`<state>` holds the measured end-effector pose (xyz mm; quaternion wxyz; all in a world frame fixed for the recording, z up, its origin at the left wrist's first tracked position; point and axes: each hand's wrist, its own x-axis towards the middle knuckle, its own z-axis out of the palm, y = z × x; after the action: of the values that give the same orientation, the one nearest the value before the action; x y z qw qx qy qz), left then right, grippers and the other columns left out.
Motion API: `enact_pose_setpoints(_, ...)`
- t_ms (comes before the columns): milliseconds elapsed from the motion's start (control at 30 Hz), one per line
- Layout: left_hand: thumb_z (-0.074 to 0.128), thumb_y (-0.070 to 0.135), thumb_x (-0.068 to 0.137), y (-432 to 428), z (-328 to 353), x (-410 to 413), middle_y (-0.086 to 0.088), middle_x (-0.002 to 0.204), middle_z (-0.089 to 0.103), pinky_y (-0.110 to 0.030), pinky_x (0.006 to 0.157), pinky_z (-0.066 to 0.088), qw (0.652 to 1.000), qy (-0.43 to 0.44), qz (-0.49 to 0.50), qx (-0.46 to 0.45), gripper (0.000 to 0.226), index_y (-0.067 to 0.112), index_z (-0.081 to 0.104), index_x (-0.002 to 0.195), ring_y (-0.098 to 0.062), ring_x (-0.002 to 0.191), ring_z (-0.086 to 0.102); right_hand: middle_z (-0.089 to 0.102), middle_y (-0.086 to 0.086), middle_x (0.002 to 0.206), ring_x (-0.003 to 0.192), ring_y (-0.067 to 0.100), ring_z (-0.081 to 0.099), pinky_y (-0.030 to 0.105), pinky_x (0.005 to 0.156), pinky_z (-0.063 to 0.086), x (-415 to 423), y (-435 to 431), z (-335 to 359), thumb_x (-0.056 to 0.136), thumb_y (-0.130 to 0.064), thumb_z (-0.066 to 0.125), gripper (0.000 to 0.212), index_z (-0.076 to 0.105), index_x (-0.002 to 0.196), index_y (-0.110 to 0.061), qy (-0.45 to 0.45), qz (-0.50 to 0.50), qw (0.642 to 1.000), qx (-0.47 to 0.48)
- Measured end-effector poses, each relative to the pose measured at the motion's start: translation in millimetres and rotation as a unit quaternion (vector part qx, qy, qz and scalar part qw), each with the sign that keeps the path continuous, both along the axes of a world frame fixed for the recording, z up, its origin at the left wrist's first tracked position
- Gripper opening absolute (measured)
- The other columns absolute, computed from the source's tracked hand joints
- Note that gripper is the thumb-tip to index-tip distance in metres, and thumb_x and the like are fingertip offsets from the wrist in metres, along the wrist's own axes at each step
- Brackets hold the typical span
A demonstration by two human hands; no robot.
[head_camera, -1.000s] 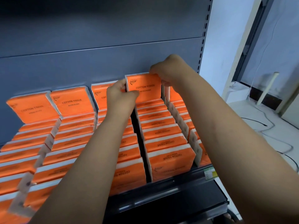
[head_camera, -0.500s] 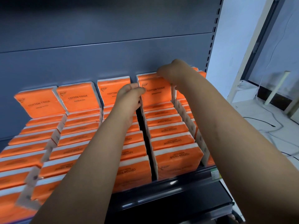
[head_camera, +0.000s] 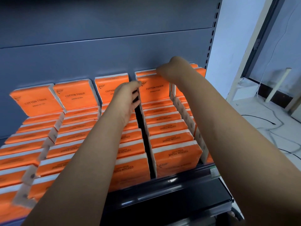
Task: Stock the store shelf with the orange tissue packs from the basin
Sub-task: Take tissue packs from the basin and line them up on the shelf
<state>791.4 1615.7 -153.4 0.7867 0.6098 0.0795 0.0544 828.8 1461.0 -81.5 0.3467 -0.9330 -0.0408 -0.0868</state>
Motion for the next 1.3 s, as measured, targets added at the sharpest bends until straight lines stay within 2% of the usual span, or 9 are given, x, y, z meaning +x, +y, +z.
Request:
enact_pose_setpoints(100, 0.066, 0.023, 0.096, 0.4, -0.8, -0.5, 0.000, 0.127, 0.066, -0.035, 0.104, 0.050, 1.000, 0.001, 0.006, 0.023, 0.033, 0.014, 0.065, 0.128, -0.022, 0.130, 0.057, 0.047, 0.003, 0.072, 0.063, 0.017, 0.045, 0.027, 0.051, 0.031, 3.8, 3.1, -5.3, 0.094, -0.019, 0.052, 0.024, 0.046, 0.073, -0.011, -0.036, -0.014, 0.995, -0.090)
enact_pose_setpoints(233, 0.067, 0.022, 0.097, 0.5, -3.2, -0.7, 0.005, 0.120, 0.065, -0.041, 0.117, 0.042, 0.998, 0.003, 0.011, 0.058, 0.014, 0.021, 0.065, 0.111, -0.022, 0.132, 0.056, 0.047, 0.001, 0.073, 0.077, 0.026, 0.055, 0.032, 0.063, 0.041, 2.5, 7.4, -11.1, 0.091, -0.016, 0.054, 0.024, 0.043, 0.070, -0.017, -0.090, -0.044, 0.982, -0.158)
enact_pose_setpoints(333, 0.072, 0.028, 0.092, 0.2, -2.9, -3.1, 0.005, 0.124, 0.067, -0.041, 0.118, 0.040, 0.996, -0.004, 0.008, 0.090, 0.029, 0.021, 0.066, 0.120, -0.017, 0.127, 0.057, 0.045, 0.001, 0.072, 0.079, 0.029, 0.056, 0.033, 0.065, 0.042, 0.2, 9.7, -11.4, 0.091, -0.014, 0.054, 0.027, 0.041, 0.067, -0.017, -0.124, -0.052, 0.973, -0.186)
enact_pose_setpoints(433, 0.077, 0.043, 0.072, 0.4, -0.5, -5.8, 0.005, 0.132, 0.066, -0.039, 0.114, 0.043, 0.990, -0.004, 0.029, 0.135, 0.068, 0.024, 0.061, 0.135, -0.015, 0.126, 0.058, 0.049, 0.005, 0.078, 0.079, 0.031, 0.053, 0.033, 0.066, 0.041, -1.5, 13.7, -11.1, 0.094, -0.017, 0.052, 0.031, 0.038, 0.067, -0.016, -0.162, -0.039, 0.965, -0.201)
enact_pose_setpoints(567, 0.064, 0.029, 0.098, 2.5, -0.1, -5.5, 0.016, 0.112, 0.065, -0.008, 0.079, 0.044, 0.966, -0.051, 0.091, 0.238, 0.039, 0.018, 0.059, 0.136, 0.005, 0.095, 0.059, 0.062, 0.012, 0.100, 0.095, 0.035, 0.059, 0.034, 0.072, 0.041, -1.1, 23.9, -15.8, 0.100, -0.037, 0.049, 0.030, 0.057, 0.089, -0.010, -0.218, 0.044, 0.956, -0.190)
enact_pose_setpoints(633, 0.059, 0.024, 0.102, 9.4, 0.7, -15.5, 0.012, 0.121, 0.063, -0.008, 0.084, 0.042, 0.915, -0.105, 0.134, 0.366, 0.039, 0.017, 0.055, 0.140, -0.004, 0.107, 0.061, 0.067, 0.013, 0.113, 0.107, 0.034, 0.062, 0.039, 0.083, 0.050, -3.7, 29.8, -21.3, 0.101, -0.047, 0.043, 0.044, 0.064, 0.107, -0.009, -0.239, 0.092, 0.952, -0.166)
enact_pose_setpoints(767, 0.053, 0.031, 0.093, 44.5, -7.0, -46.0, -0.015, 0.132, 0.061, -0.047, 0.108, 0.043, 0.739, -0.173, 0.181, 0.626, 0.051, 0.006, 0.053, 0.137, -0.037, 0.127, 0.052, 0.066, 0.013, 0.121, 0.117, 0.033, 0.059, 0.044, 0.093, 0.050, -19.9, 46.7, -32.8, 0.101, -0.052, 0.035, 0.055, 0.063, 0.123, -0.009, -0.259, 0.136, 0.948, -0.128)
enact_pose_setpoints(1000, 0.043, 0.045, 0.097, 114.1, 0.5, -147.1, -0.022, 0.152, 0.049, -0.055, 0.120, 0.031, 0.658, -0.088, 0.268, 0.699, 0.067, 0.000, 0.047, 0.146, -0.047, 0.144, 0.038, 0.034, 0.017, 0.162, 0.153, 0.030, 0.026, 0.035, 0.125, 0.017, -97.7, 119.9, -50.3, 0.107, -0.045, 0.039, 0.068, 0.030, 0.158, -0.001, -0.231, 0.213, 0.944, -0.100)
enact_pose_setpoints(1300, 0.044, 0.048, 0.090, 238.9, -68.6, -405.9, -0.018, 0.151, 0.053, -0.061, 0.113, 0.037, 0.592, 0.120, 0.312, 0.733, 0.072, 0.002, 0.052, 0.145, -0.045, 0.144, 0.042, 0.031, 0.015, 0.164, 0.154, 0.030, 0.023, 0.039, 0.124, 0.019, -321.0, 293.1, -114.0, 0.104, -0.051, 0.036, 0.074, 0.028, 0.158, -0.002, -0.202, 0.437, 0.876, -0.039)
